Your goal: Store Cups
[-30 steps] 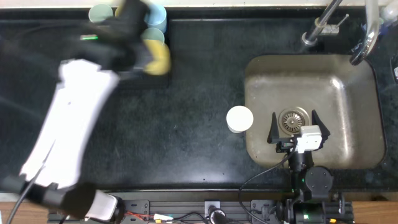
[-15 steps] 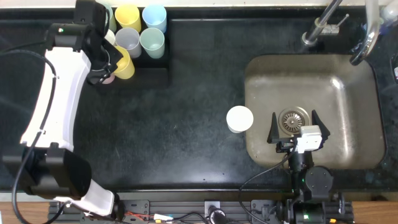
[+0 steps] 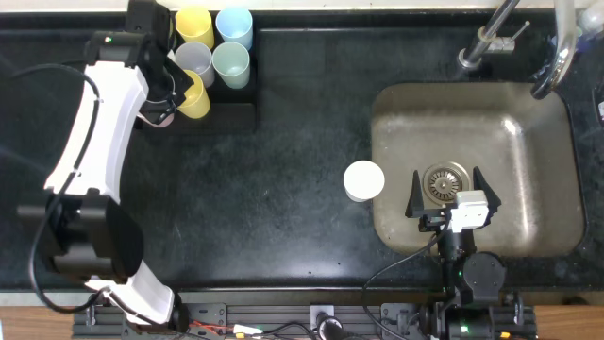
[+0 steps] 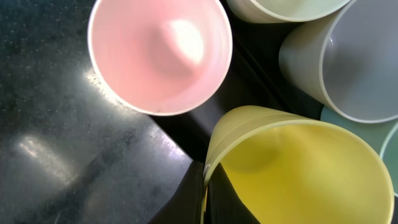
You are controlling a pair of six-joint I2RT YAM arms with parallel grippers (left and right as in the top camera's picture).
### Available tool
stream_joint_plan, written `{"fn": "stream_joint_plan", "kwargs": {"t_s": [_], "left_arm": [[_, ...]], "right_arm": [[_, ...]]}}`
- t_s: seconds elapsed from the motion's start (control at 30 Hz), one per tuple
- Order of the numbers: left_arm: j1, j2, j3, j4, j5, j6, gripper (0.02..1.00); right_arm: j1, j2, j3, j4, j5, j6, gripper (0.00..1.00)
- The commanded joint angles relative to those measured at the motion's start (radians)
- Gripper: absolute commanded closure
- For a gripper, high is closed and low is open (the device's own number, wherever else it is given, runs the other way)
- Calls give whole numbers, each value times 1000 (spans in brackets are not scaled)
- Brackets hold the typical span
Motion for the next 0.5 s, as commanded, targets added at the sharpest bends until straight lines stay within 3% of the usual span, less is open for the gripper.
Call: {"fn": "stream_joint_plan", "kwargs": {"t_s": [0.03, 0.5], "left_arm": [[5, 16, 6, 11, 12, -8, 982], [13, 56, 6, -2, 17, -10, 982]], "right_arm": [[-1, -9, -14, 5, -4, -3, 3], [-1, -9, -14, 5, -4, -3, 3]]}}
